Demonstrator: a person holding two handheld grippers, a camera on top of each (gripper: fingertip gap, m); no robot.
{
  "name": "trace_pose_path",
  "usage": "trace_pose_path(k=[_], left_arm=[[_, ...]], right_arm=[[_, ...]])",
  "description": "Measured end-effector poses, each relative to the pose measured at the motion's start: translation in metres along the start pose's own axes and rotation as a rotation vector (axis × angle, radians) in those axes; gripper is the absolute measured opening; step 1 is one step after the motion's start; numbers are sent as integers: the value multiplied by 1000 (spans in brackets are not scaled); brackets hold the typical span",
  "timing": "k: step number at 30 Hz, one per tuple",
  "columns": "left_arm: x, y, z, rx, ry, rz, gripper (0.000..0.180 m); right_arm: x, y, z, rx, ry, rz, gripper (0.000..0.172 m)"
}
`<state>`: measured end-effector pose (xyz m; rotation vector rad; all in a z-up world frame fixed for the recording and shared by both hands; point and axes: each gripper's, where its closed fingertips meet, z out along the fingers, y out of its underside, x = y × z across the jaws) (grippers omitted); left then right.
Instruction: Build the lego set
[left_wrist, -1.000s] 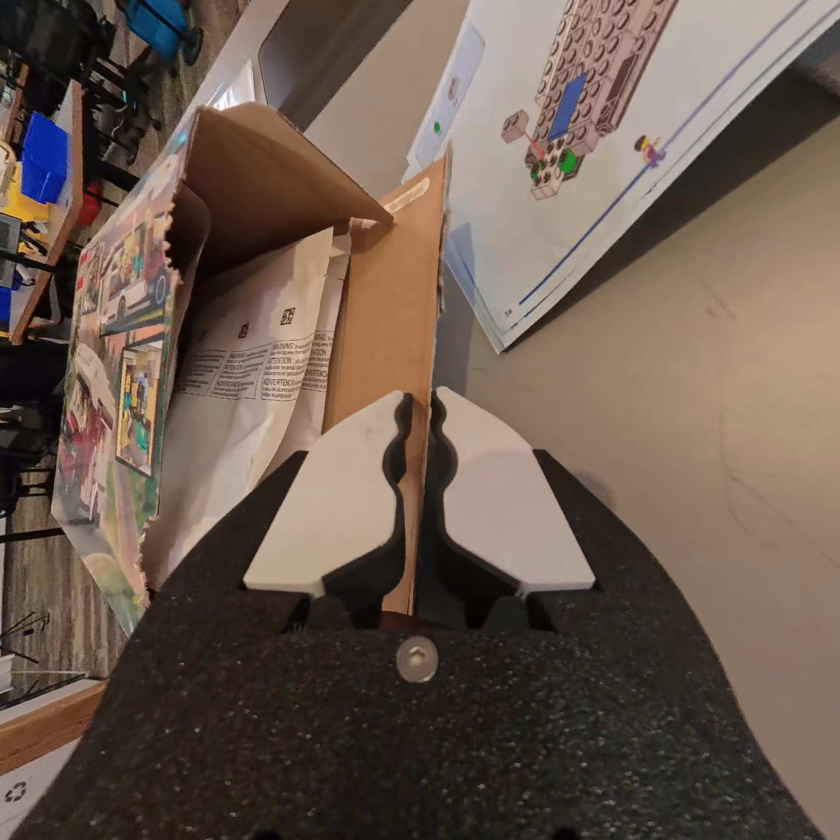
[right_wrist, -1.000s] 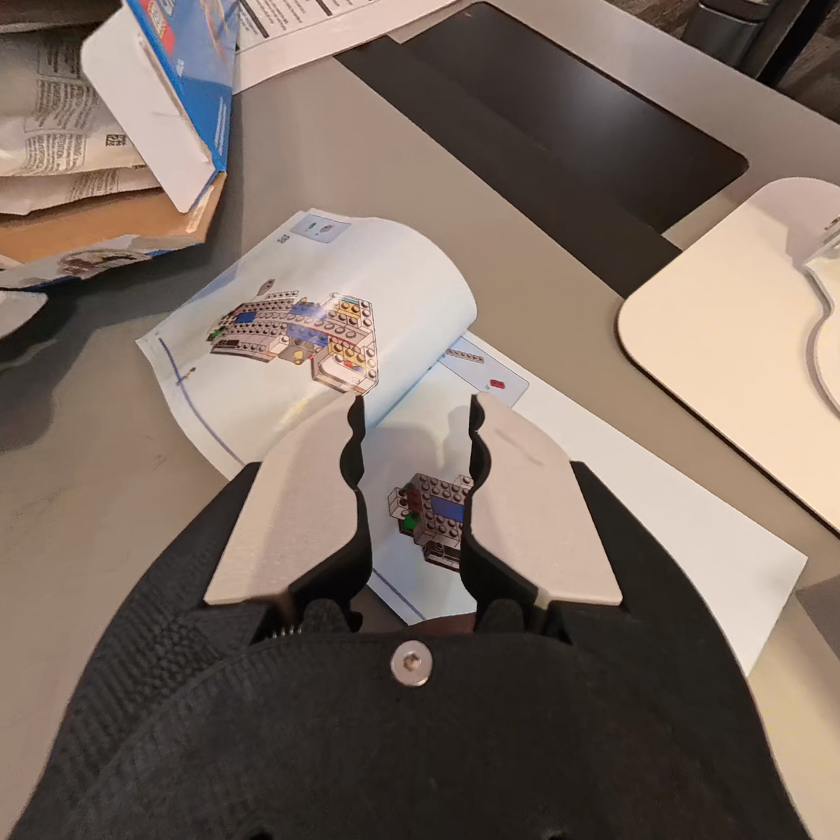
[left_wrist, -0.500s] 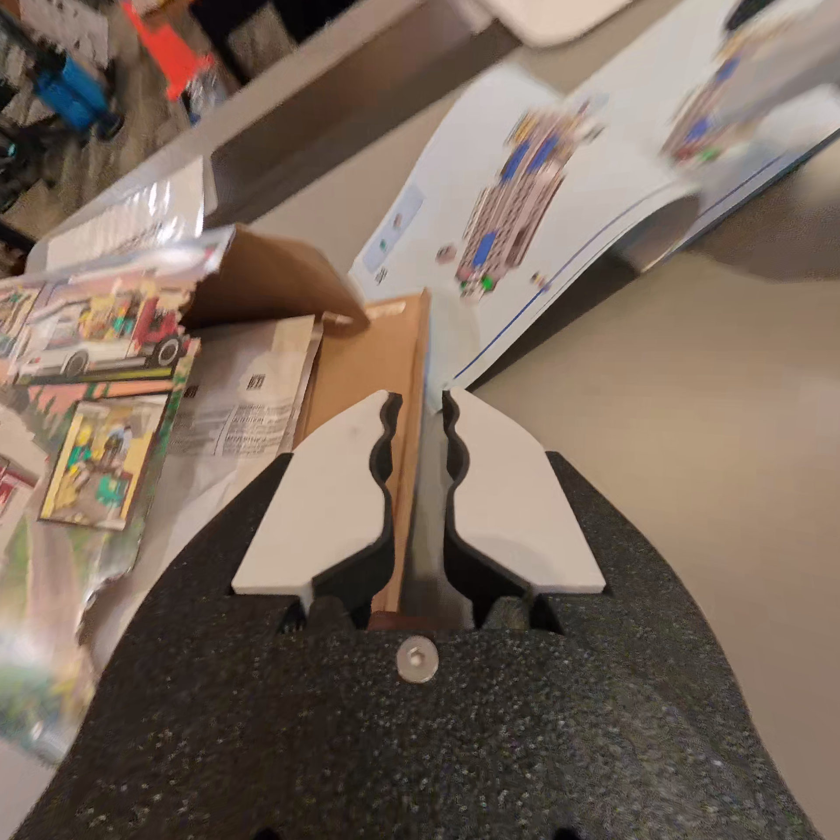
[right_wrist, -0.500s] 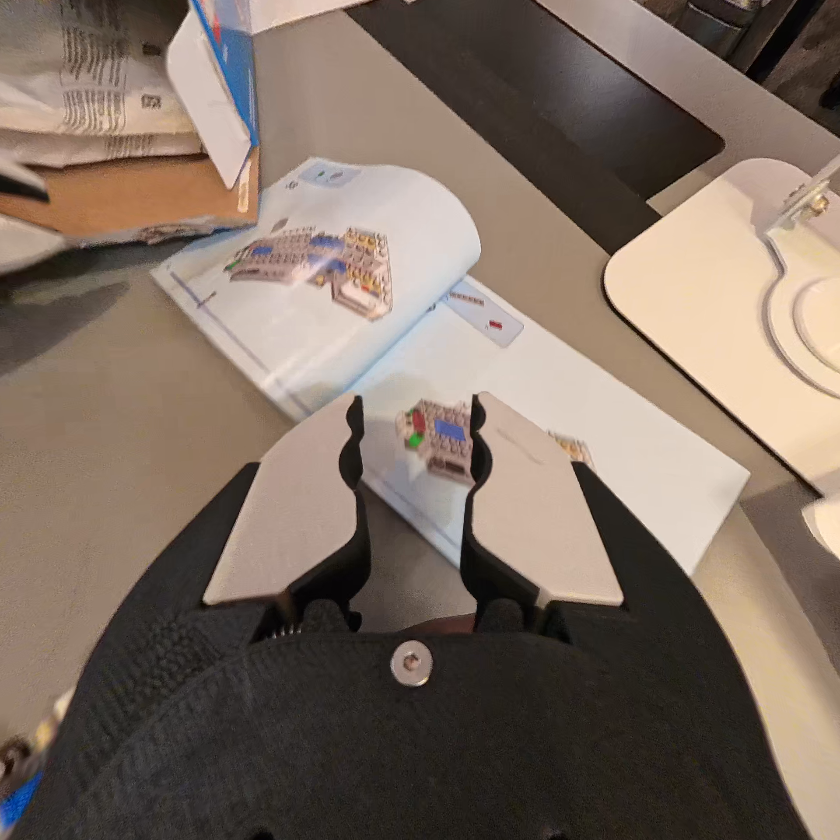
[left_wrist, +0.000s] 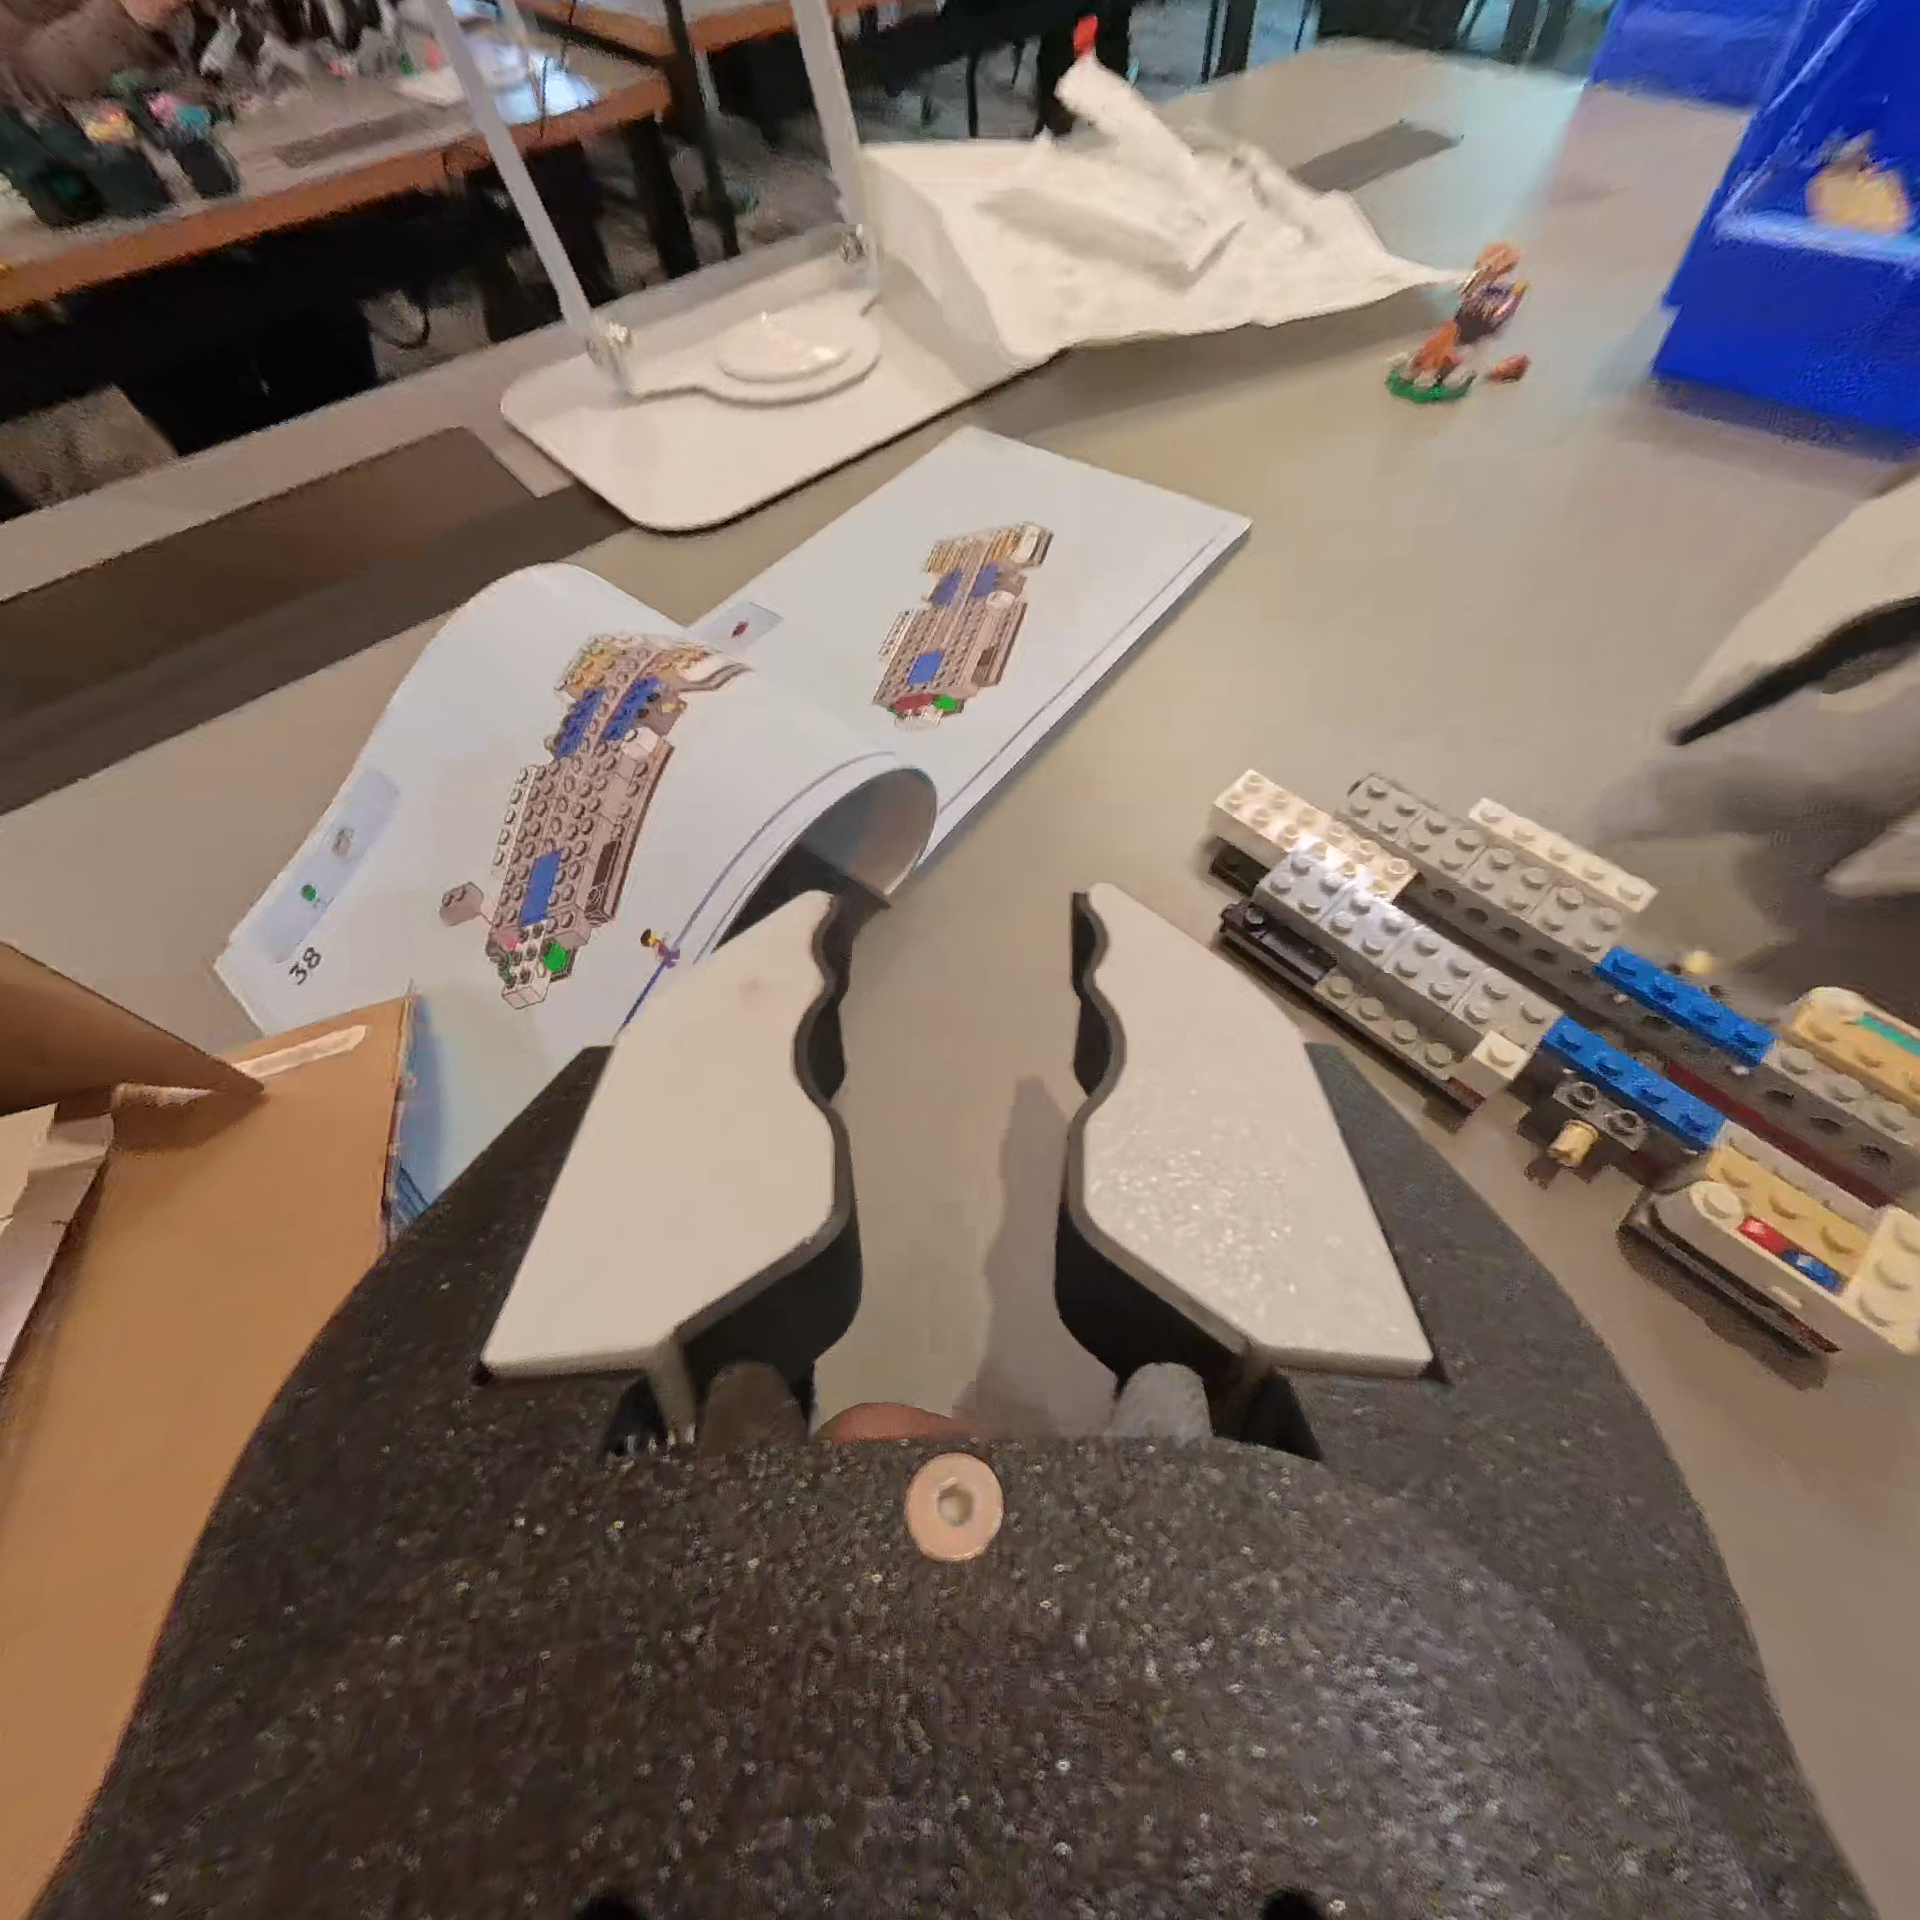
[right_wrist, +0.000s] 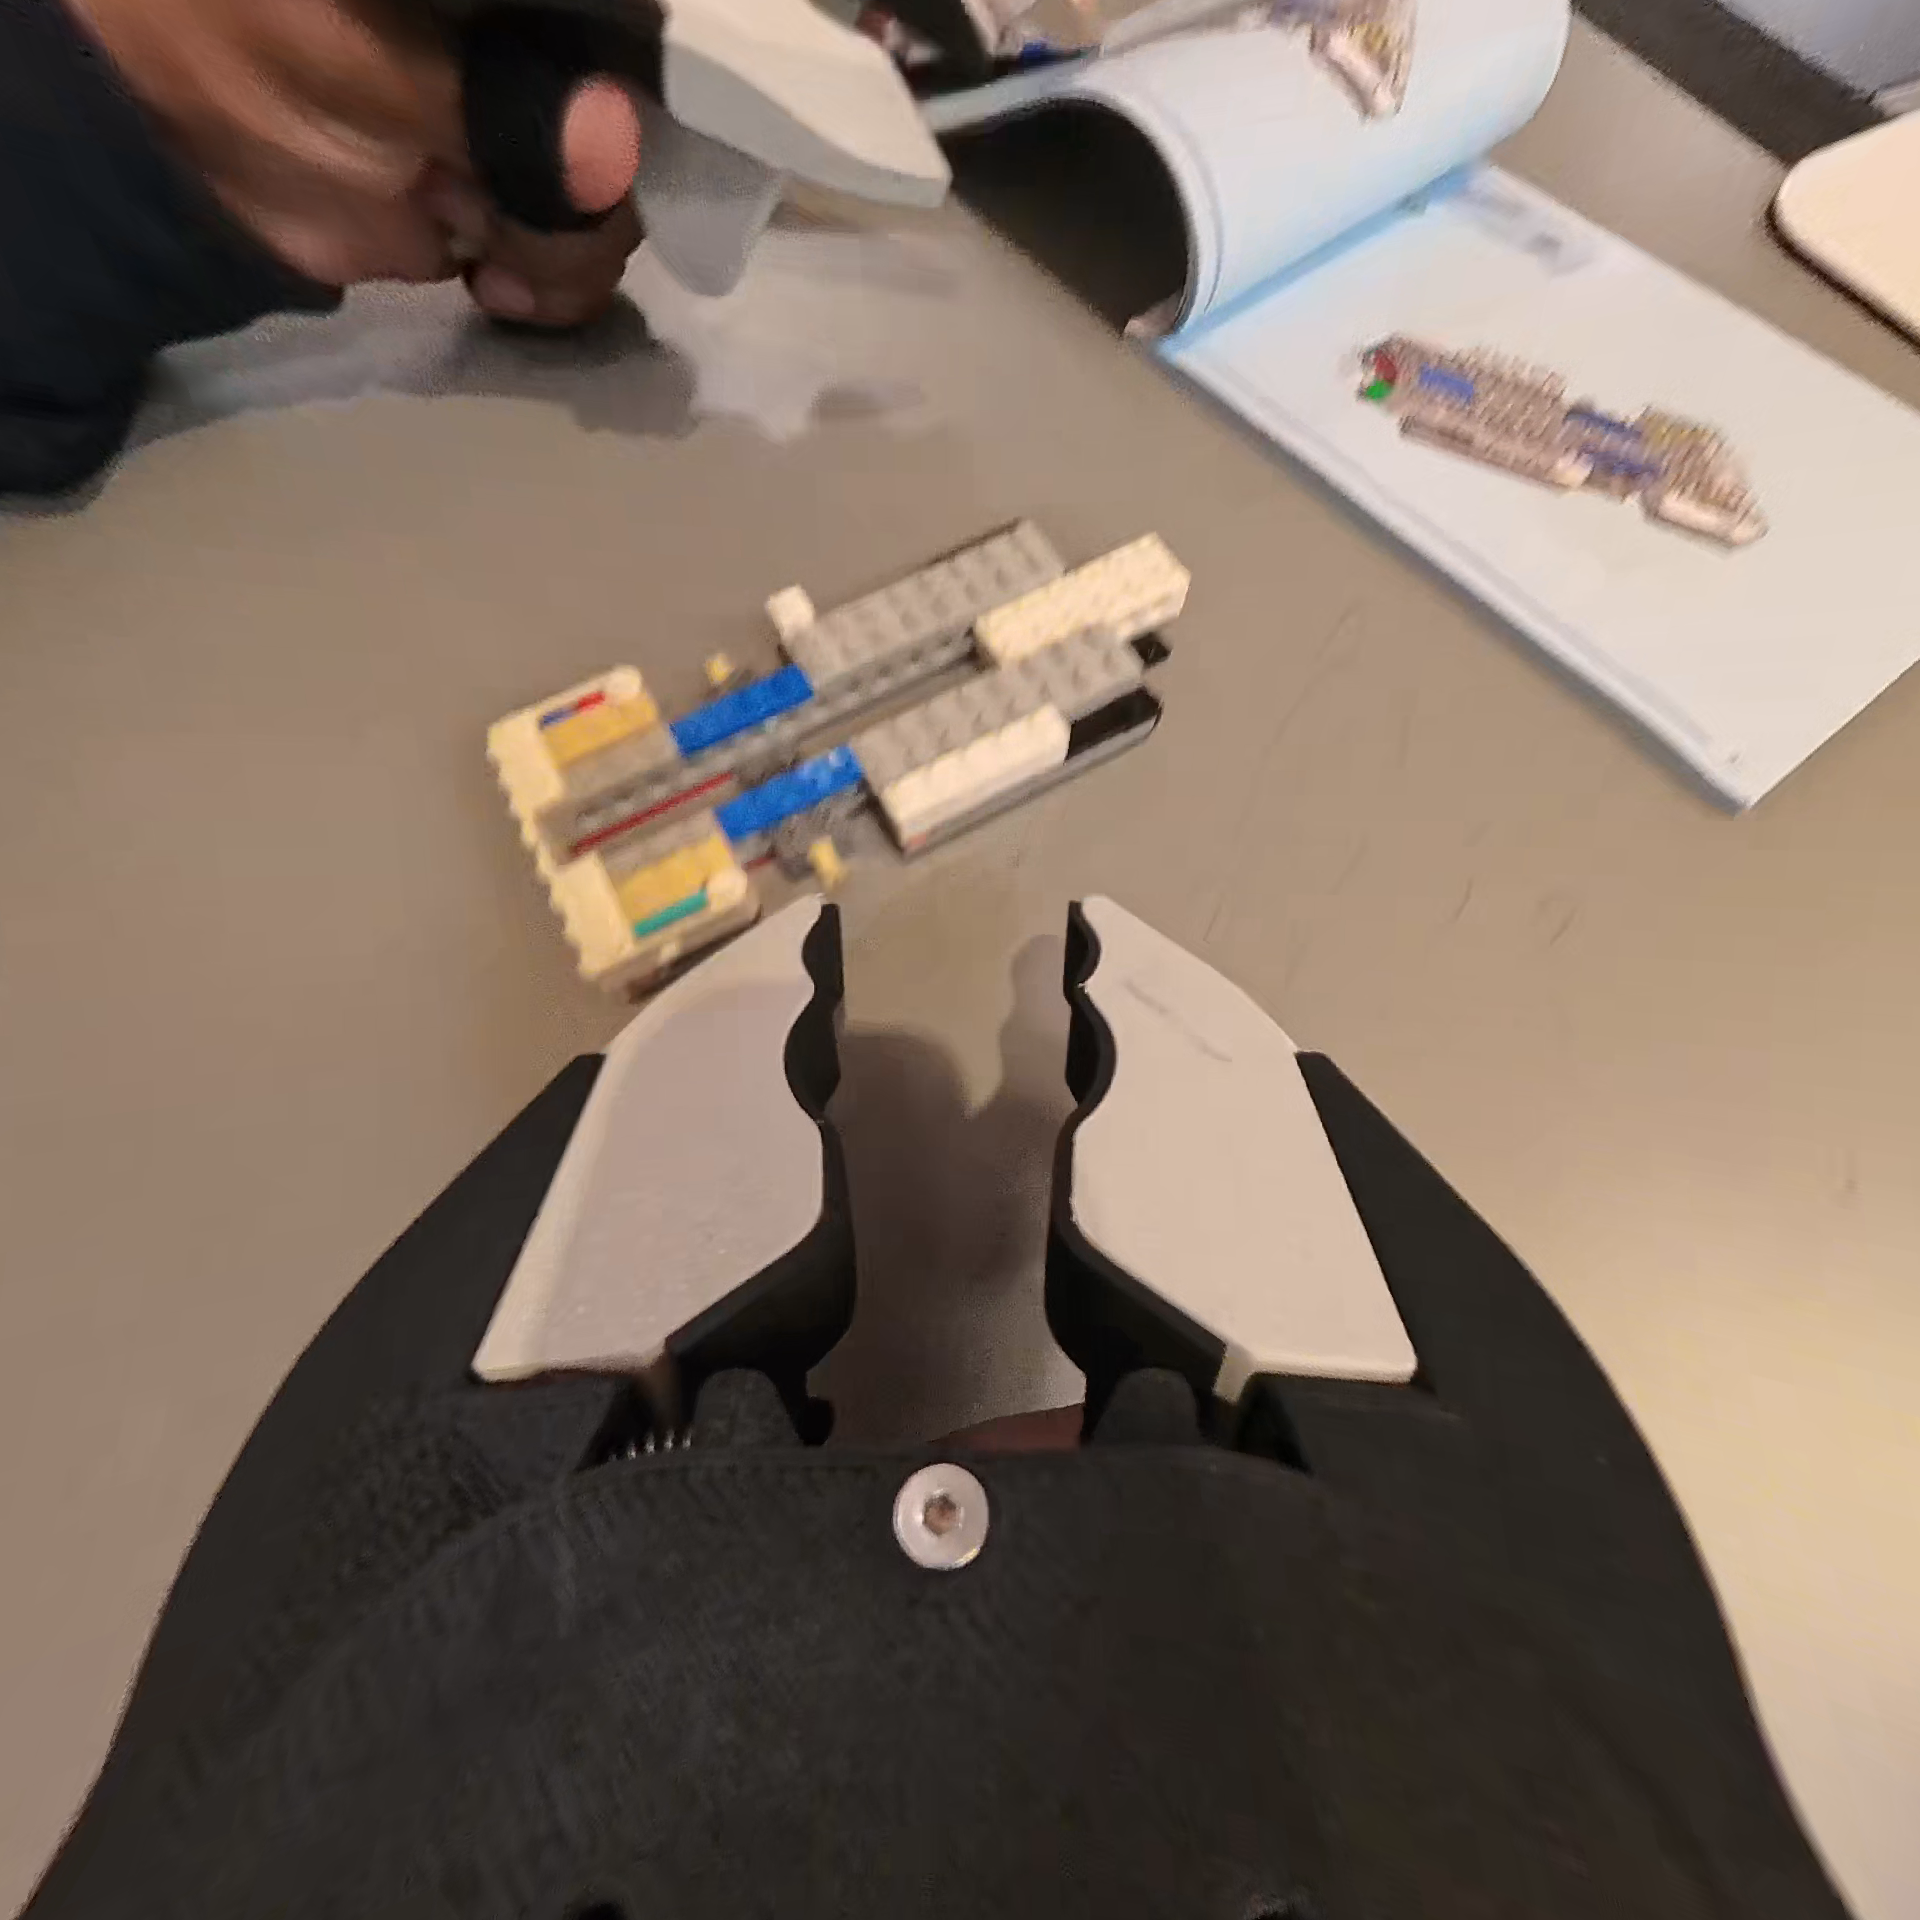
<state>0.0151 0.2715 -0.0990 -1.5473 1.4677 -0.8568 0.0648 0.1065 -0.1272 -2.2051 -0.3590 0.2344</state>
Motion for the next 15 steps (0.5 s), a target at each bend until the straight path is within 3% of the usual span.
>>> trace_pose_path(k=[5, 9, 12, 15], left_arm=[[-7, 4, 4, -35, -70, -27, 46], [-10, 5, 4, -44, -93, -50, 44], [-11, 8, 6, -65, -109, -40, 44], [-9, 10, 9, -94, -121, -8, 44]], right_arm=[[-11, 22, -30, 26, -35, 21, 41], [-35, 35, -58, 20, -158, 68, 41], [-58, 32, -101, -10, -243, 22, 41], [-43, 14, -159, 14, -234, 25, 38]])
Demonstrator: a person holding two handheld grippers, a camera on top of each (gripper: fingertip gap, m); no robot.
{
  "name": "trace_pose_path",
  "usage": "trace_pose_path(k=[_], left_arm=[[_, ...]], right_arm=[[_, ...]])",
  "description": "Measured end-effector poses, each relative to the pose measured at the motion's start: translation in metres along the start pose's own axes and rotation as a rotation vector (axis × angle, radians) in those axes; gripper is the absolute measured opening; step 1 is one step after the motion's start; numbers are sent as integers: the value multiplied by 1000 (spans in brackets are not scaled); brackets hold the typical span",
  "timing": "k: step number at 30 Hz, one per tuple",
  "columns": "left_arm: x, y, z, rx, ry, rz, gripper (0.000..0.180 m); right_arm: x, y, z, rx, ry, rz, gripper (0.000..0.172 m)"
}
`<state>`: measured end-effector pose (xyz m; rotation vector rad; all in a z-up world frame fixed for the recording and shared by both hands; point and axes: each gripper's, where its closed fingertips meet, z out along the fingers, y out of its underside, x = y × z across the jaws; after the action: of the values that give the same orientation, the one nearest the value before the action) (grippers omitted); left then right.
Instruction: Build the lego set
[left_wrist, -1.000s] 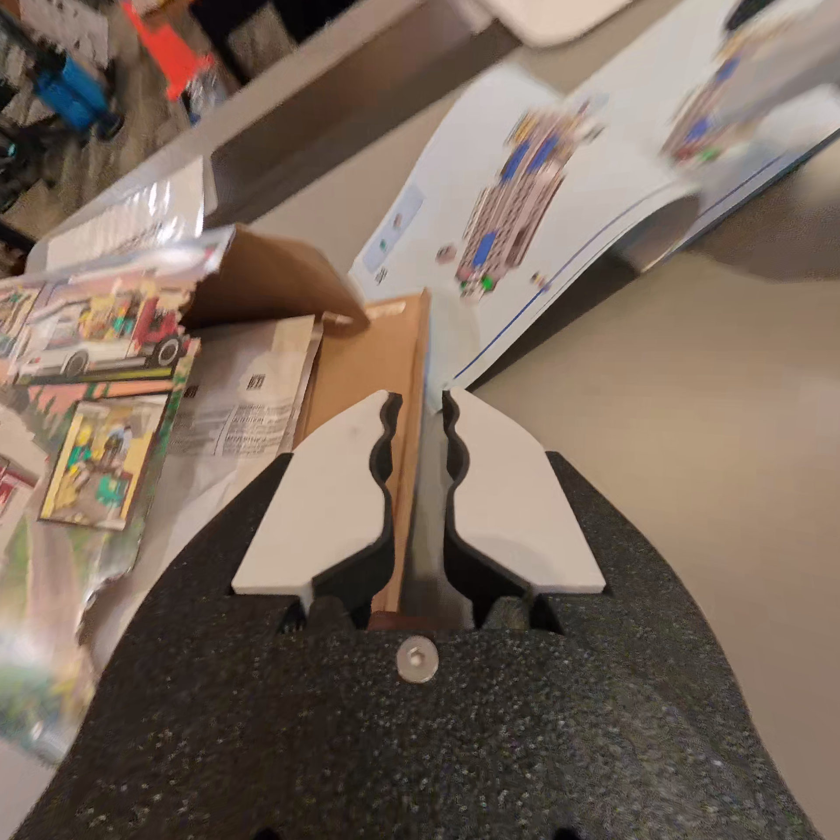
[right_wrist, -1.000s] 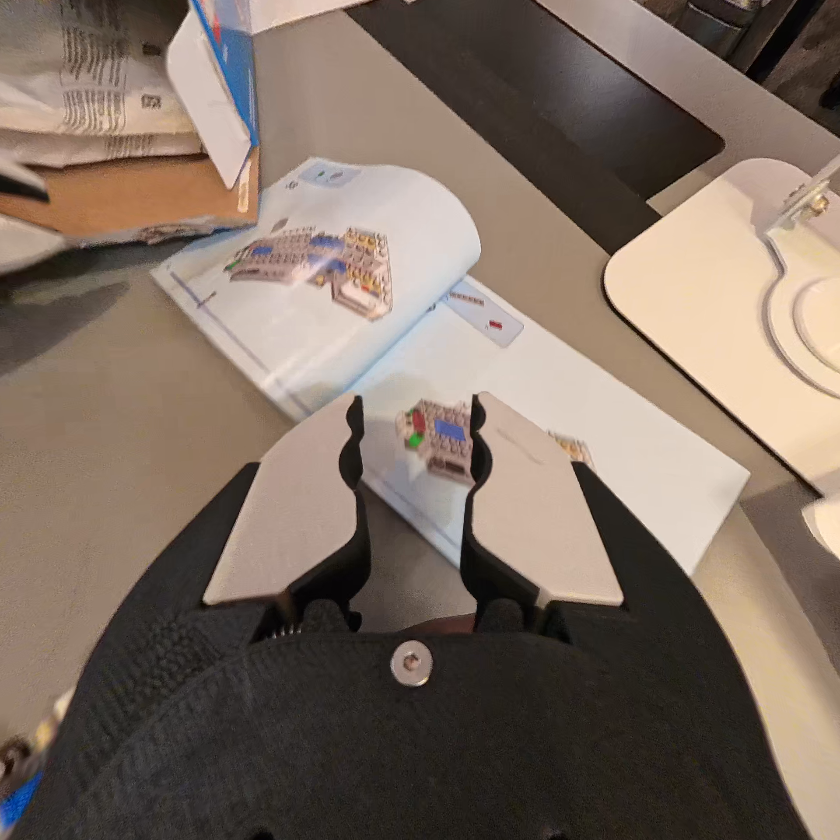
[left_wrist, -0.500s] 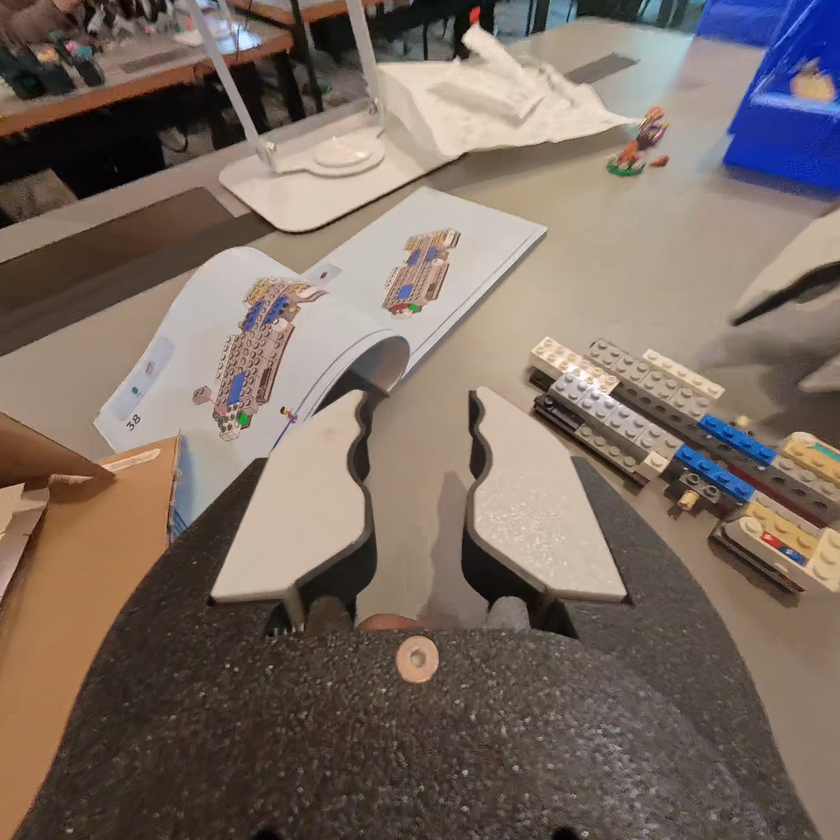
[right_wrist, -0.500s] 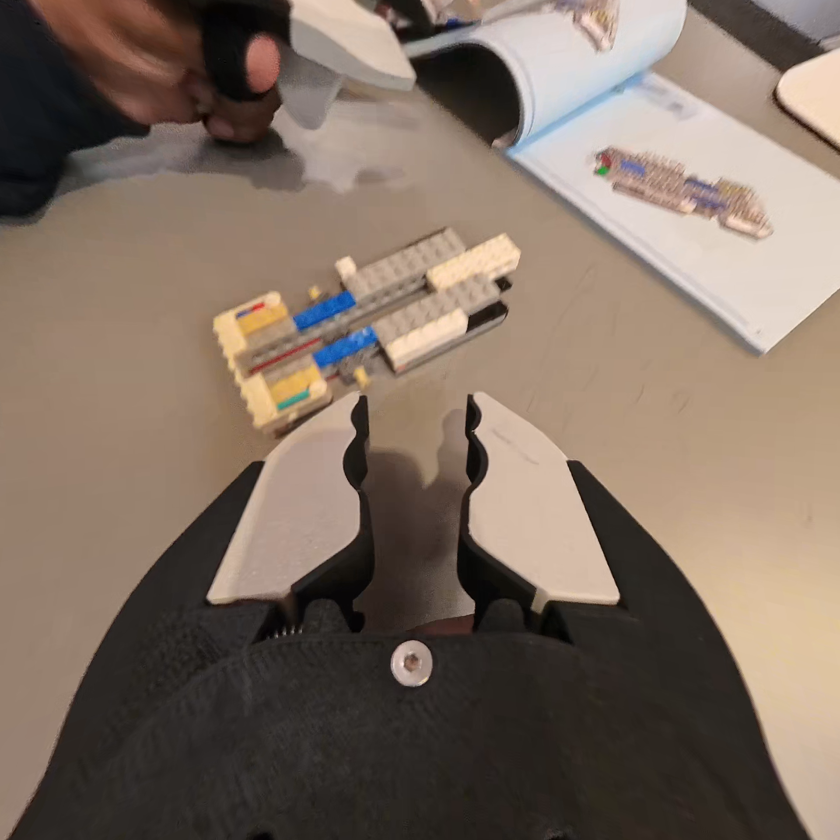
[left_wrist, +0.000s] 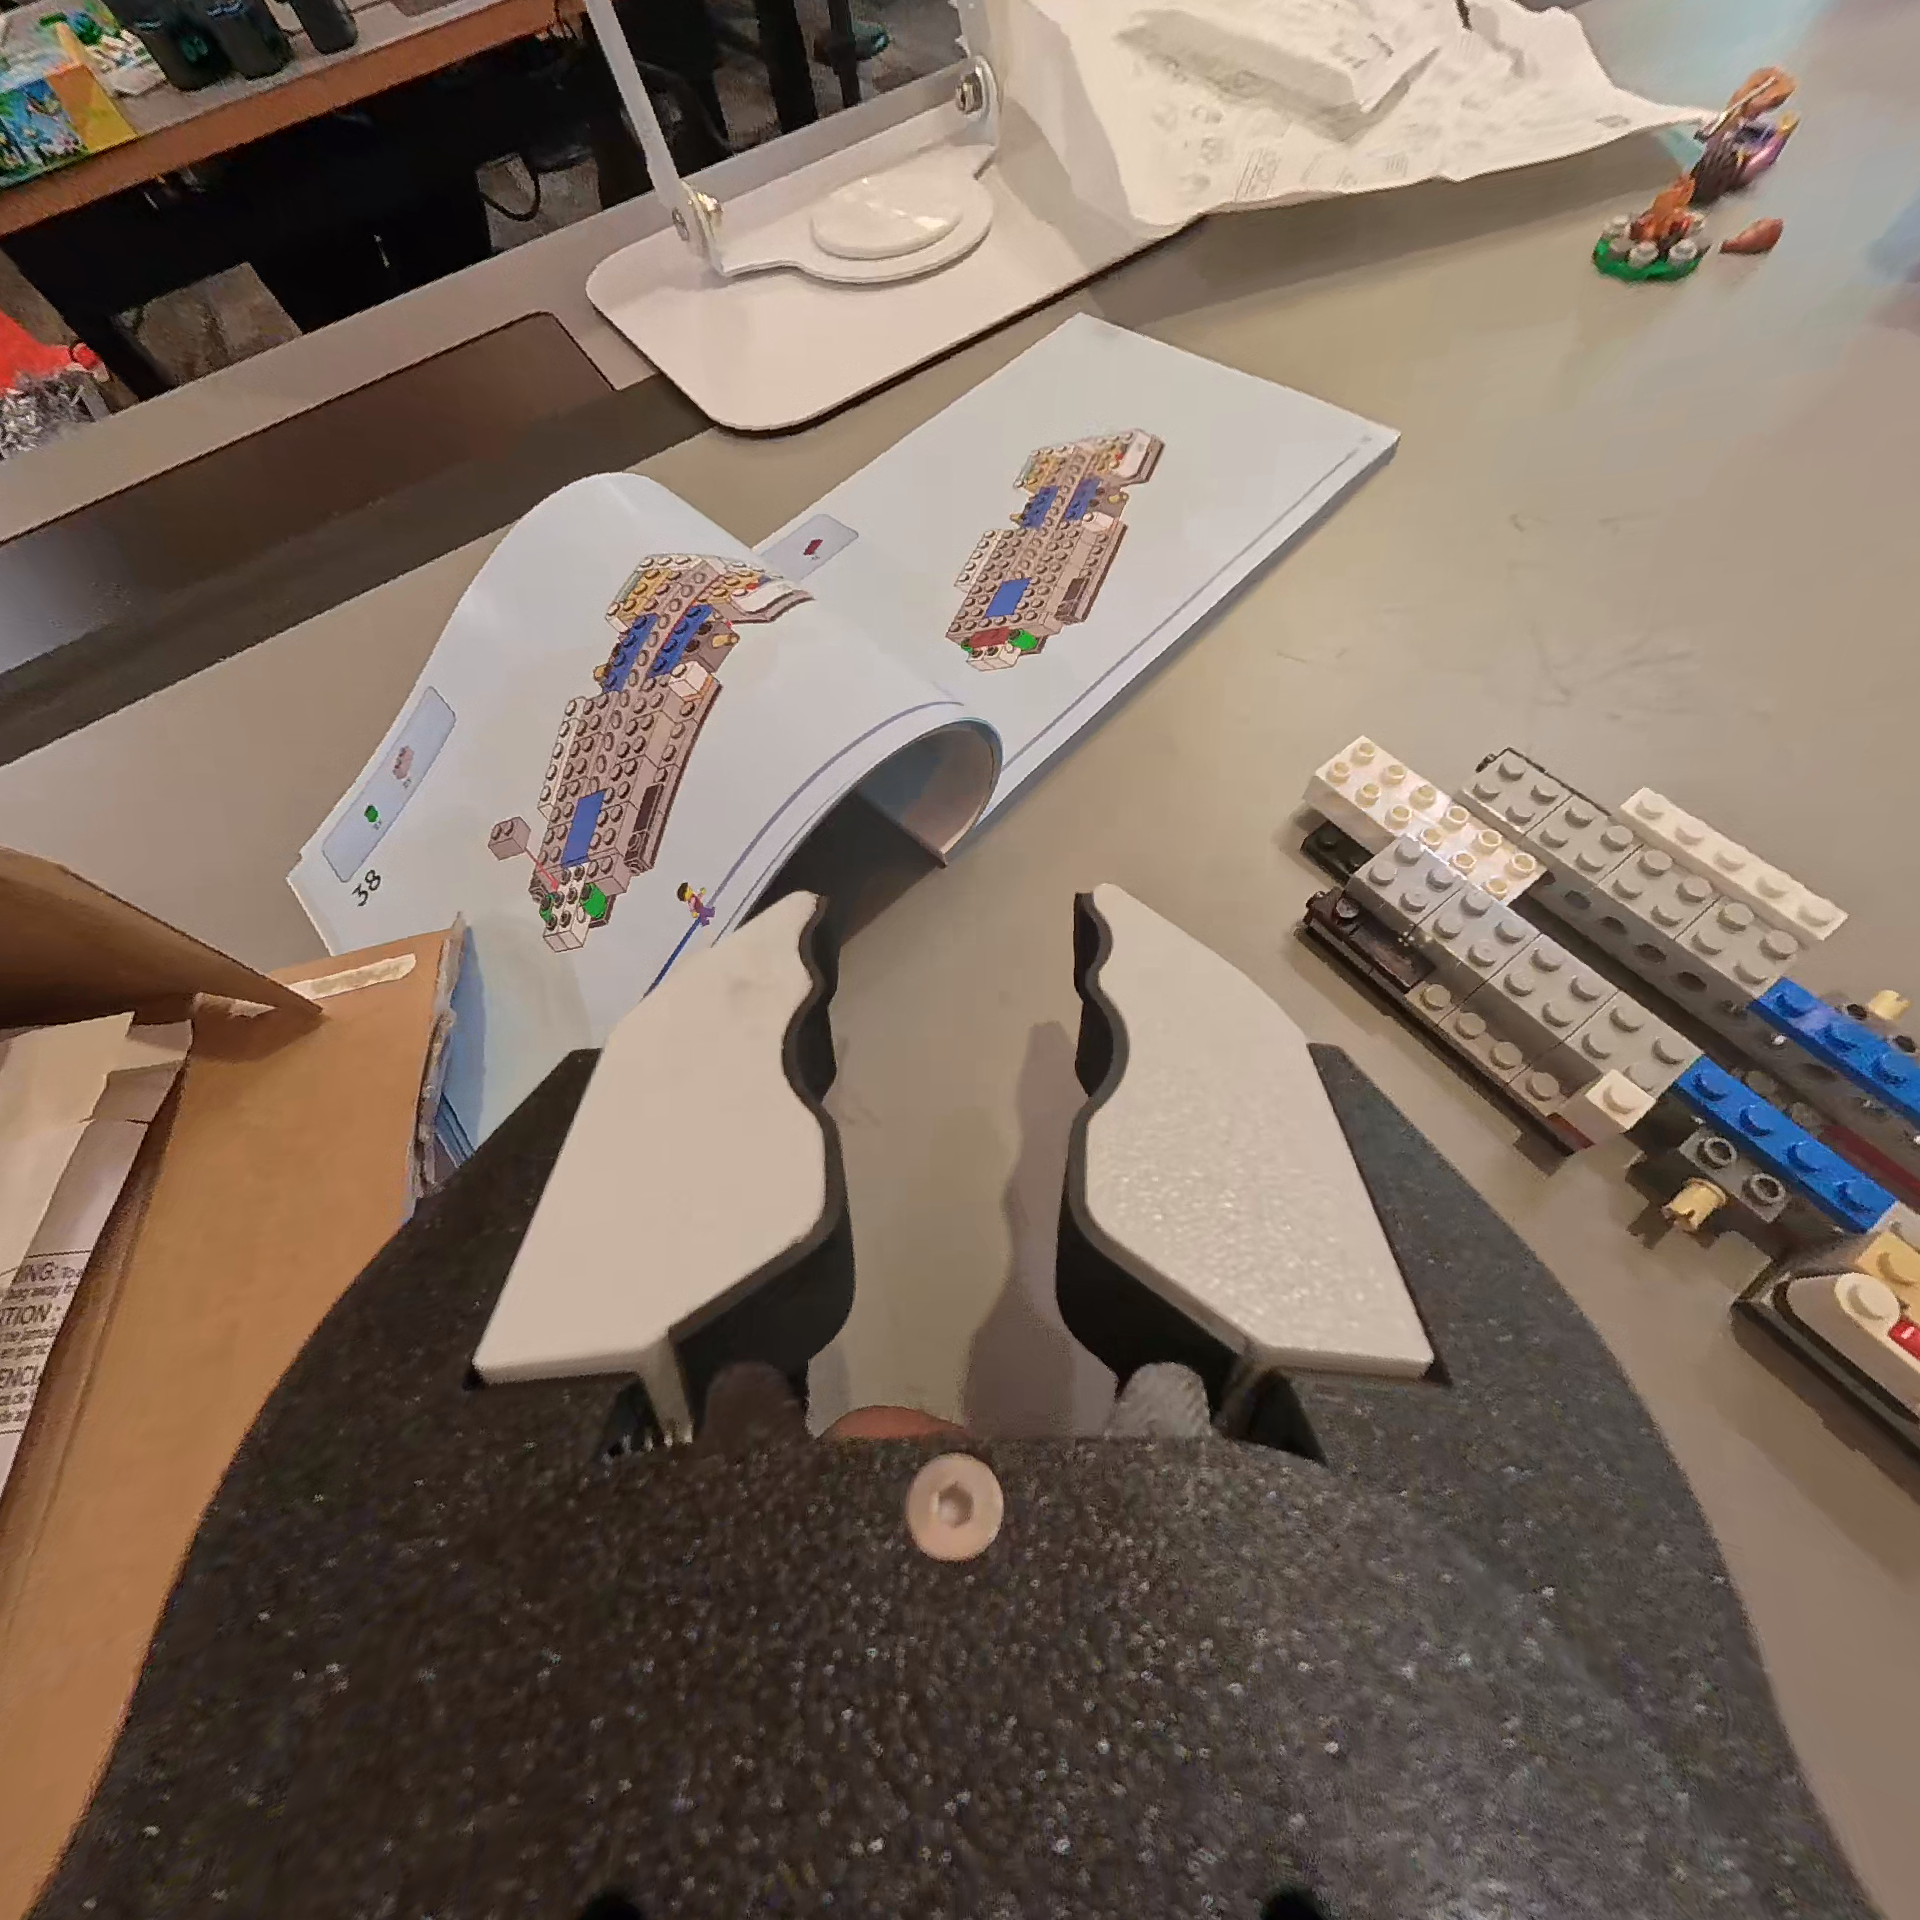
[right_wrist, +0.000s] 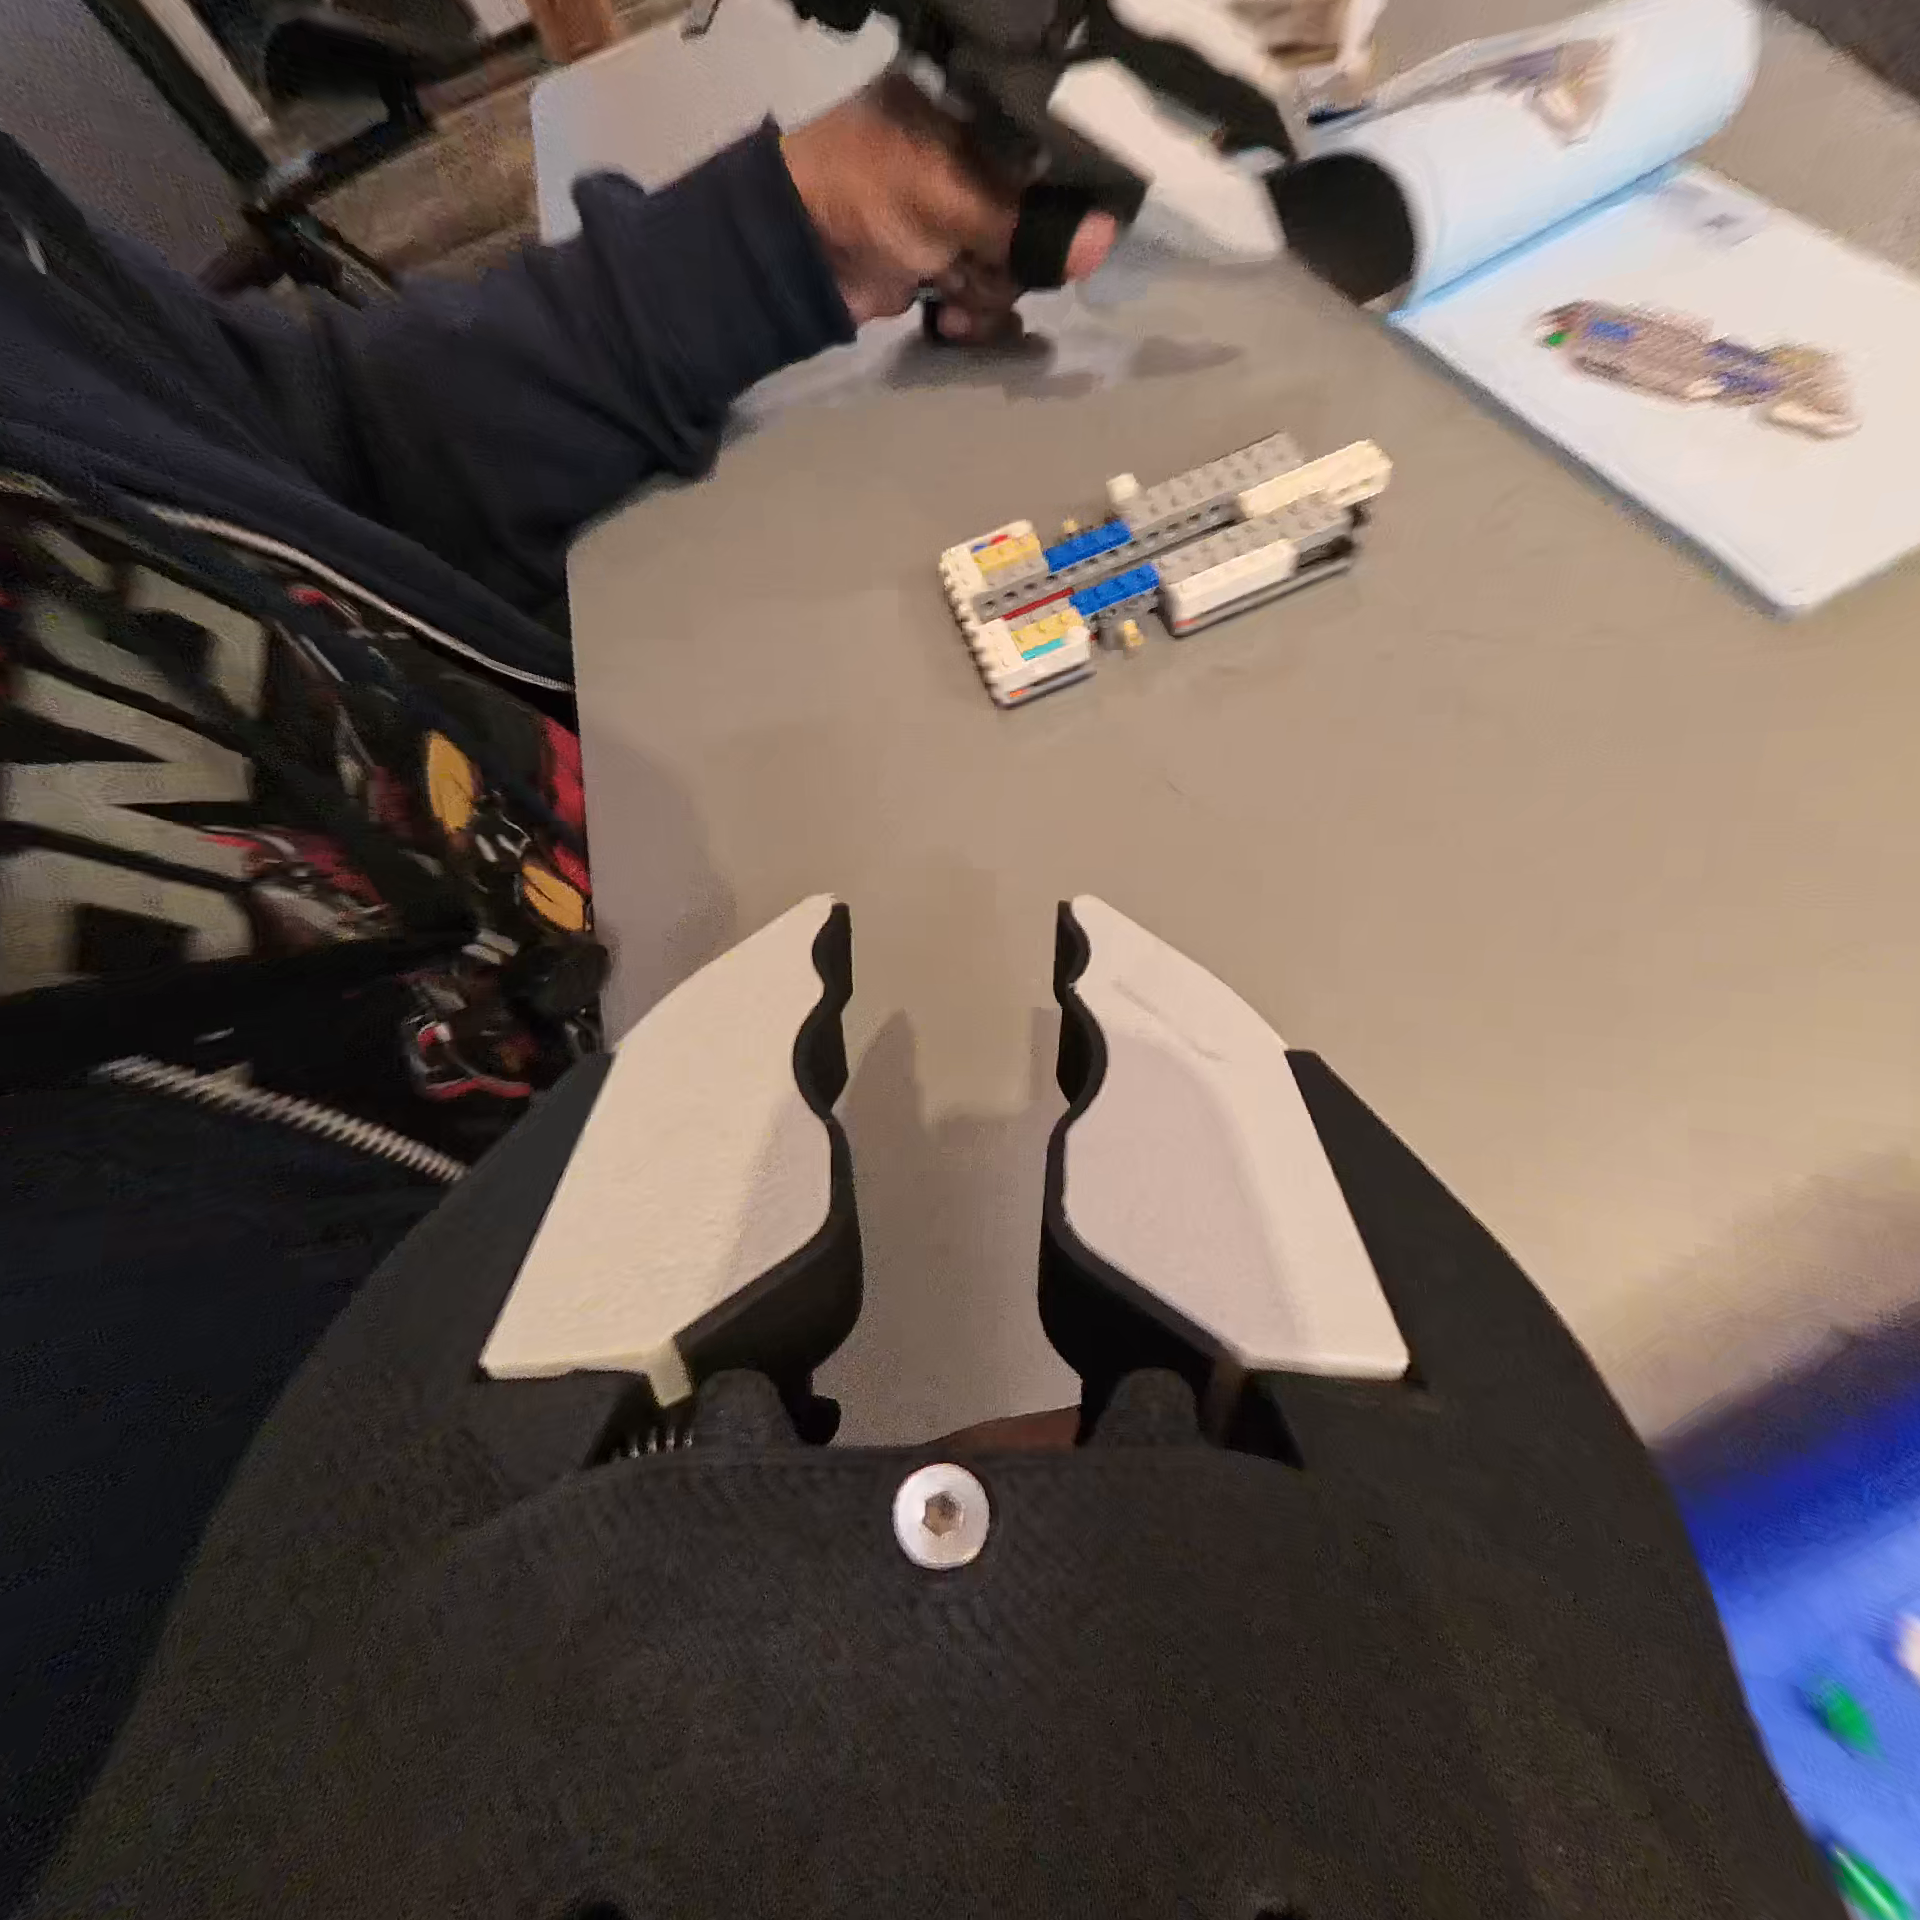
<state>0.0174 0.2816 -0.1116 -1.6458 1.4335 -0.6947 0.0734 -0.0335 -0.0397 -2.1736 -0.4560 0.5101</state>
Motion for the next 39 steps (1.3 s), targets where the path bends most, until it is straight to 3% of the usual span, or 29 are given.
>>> trace_pose_path(k=[3, 6, 8, 14, 20, 29, 39], left_arm=[[3, 3, 3, -27, -8, 34, 44], [4, 4, 4, -40, -19, 55, 44], [3, 4, 4, -40, -30, 64, 43], [3, 7, 7, -69, -56, 84, 43], [3, 13, 12, -121, -80, 117, 43], [3, 12, 11, -114, -75, 108, 42], [4, 11, 10, -100, -83, 126, 41]], right_arm=[[46, -9, -65, -3, 146, -8, 36], [122, 15, -116, -124, 351, -52, 32], [149, 38, -129, -209, 318, -78, 28], [178, 112, -116, -559, 100, -201, 27], [175, 149, -101, -754, -80, -289, 20], [178, 160, -92, -746, -125, -277, 13], [184, 146, -92, -729, -12, -302, 8]])
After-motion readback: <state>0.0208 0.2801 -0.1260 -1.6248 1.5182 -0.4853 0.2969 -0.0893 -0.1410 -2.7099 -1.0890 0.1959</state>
